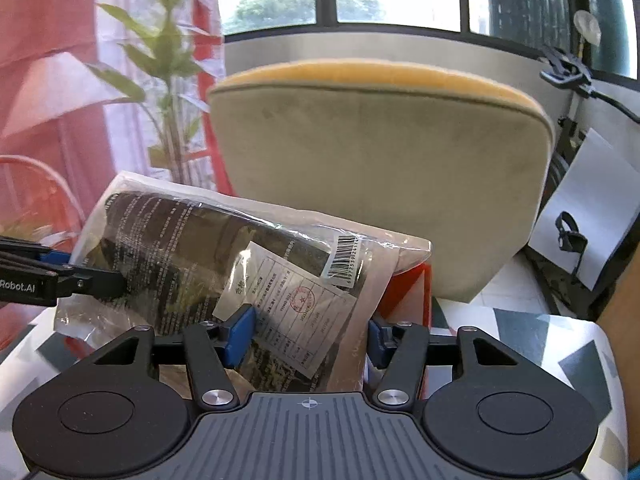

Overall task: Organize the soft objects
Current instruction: 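Lift the plastic bag with both tools and carry it over the red box, then lower the plastic bag into the box and open both tools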

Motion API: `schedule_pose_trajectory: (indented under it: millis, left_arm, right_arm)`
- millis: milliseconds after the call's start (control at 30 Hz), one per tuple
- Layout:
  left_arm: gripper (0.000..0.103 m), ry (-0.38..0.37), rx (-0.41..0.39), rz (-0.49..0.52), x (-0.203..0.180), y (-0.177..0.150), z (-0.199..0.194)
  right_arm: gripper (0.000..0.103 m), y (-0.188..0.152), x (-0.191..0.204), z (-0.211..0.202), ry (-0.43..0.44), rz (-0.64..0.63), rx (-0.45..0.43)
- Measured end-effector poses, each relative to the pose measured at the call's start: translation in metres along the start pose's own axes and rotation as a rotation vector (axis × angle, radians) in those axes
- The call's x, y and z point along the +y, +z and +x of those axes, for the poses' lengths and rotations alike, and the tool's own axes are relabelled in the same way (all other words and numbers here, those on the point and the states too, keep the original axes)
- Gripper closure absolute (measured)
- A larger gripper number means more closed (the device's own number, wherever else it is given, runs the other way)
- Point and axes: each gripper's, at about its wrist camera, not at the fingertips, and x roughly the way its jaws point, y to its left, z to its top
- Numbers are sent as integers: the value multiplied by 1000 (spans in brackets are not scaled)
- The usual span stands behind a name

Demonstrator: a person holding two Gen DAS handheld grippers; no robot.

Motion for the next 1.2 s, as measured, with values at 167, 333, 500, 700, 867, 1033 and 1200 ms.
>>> schedule_pose_trajectory:
  millis: [167, 333, 500, 700, 867, 1033, 1200]
  left_arm:
    - [52, 11, 51, 15, 5, 12, 31]
    - [52, -15, 99, 50, 15, 10, 47]
    - [52, -61, 103, -10, 34, 7, 43]
    - [53, -75, 62, -16, 42, 9, 25]
    - [63, -98, 65, -15, 43, 12, 27]
    - [64, -78, 103, 15, 29, 7, 45]
    - [64, -47, 122, 24, 24, 7, 55]
  right_arm:
    - [52, 11, -5, 45, -26, -4, 48]
    - [53, 14, -5, 78, -54, -18, 128]
    - [66, 7, 0, 110, -122, -27, 255]
    - [66, 11, 12, 113, -136, -64, 263]
    - [66, 19, 12, 95, -129, -70, 223]
    - [67, 24, 13, 86, -71, -64, 202]
    - [72, 17, 16, 99, -13, -30, 256]
